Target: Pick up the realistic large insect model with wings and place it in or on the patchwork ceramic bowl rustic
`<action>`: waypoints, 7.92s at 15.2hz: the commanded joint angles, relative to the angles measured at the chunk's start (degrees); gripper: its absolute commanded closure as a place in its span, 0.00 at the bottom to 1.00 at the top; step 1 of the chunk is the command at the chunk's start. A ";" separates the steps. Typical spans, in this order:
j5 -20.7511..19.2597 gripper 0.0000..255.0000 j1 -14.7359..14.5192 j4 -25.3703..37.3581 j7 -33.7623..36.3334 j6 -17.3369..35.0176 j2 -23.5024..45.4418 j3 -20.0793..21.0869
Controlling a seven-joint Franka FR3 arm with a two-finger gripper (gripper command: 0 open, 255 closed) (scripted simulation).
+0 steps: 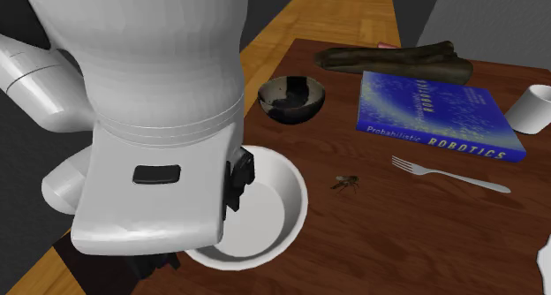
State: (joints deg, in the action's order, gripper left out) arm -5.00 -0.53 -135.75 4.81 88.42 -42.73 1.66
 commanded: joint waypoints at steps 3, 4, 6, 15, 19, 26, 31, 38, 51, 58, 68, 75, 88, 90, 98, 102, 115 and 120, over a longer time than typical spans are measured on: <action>1.23 0.00 -0.55 0.85 3.88 0.81 2.01 3.06; 1.77 0.00 -0.78 1.41 5.80 1.22 3.15 4.57; 2.67 0.00 -1.16 2.78 9.67 2.02 5.72 7.56; 2.73 0.00 -1.58 13.24 27.65 4.50 21.43 20.33; 0.01 0.00 -1.71 20.21 36.30 4.32 30.62 25.42; -3.92 0.00 -2.65 25.00 44.17 5.35 39.49 28.75; -3.85 0.00 -2.40 21.01 44.05 8.90 38.91 28.41; -3.86 0.00 -2.40 21.04 44.06 8.88 38.93 28.42; -3.63 1.00 -2.37 22.88 43.54 6.70 38.47 28.35; -3.35 1.00 -2.31 27.66 42.51 1.50 37.88 28.26; -3.60 1.00 -2.30 35.73 41.47 -6.16 38.27 28.33; -4.25 1.00 -2.41 42.39 41.05 -11.77 39.48 28.61; 0.50 1.00 -5.89 42.19 47.62 -17.05 34.19 32.21; 2.02 1.00 -6.89 41.22 49.78 -17.47 32.77 33.35; 7.62 1.00 -10.91 40.09 59.83 -19.36 29.62 39.01; 9.45 1.00 -12.28 39.61 63.82 -19.17 29.22 41.44; 11.10 1.00 -12.98 27.39 62.83 -9.27 26.28 41.13; 11.10 1.00 -12.98 27.39 62.83 -9.27 26.28 41.13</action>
State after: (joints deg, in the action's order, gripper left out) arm 6.10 -13.51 -108.34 67.65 79.13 -16.45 42.79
